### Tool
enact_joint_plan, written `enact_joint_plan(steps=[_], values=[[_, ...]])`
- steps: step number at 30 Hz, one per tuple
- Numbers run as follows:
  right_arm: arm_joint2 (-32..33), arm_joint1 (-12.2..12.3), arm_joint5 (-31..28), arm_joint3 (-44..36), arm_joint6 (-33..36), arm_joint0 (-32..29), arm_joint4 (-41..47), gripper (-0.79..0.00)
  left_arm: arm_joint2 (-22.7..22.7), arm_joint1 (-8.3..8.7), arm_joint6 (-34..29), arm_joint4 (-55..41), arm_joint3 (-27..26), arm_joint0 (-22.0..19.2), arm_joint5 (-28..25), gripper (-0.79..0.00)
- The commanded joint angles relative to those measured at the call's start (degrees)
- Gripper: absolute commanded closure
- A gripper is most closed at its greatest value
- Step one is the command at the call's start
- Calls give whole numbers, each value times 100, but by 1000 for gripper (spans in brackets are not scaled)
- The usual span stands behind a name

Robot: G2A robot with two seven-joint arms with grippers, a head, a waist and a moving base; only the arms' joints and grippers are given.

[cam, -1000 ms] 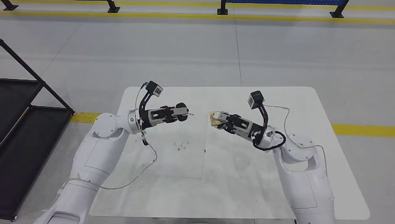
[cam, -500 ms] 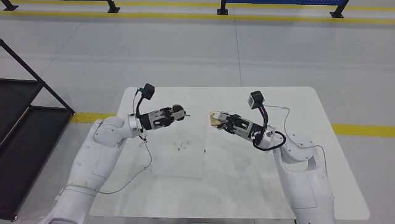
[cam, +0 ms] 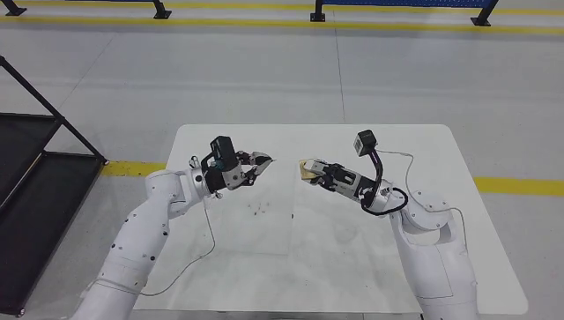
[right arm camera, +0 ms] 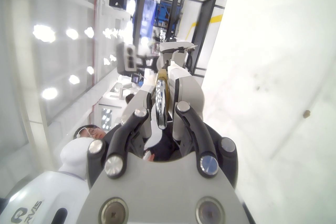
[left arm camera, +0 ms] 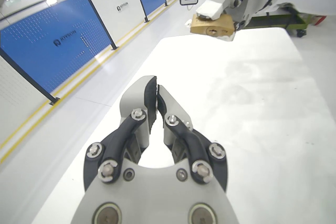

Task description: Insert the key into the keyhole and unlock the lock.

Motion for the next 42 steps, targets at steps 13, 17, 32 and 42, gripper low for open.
enact_joint_plan(steps=[13,17,32,42], values=[[0,0,0,0,0,0,0,0,102,22,478,806,-169,6,506,0],[0,0,0,0,0,0,0,0,216,130,1182,2428,-308,-137,1279,0],[0,0,0,0,0,0,0,0,280,468,3525,5691,175,-713,4472,0],[0,0,0,0,0,0,0,0,280,468,3525,5691,175,-713,4472,0]])
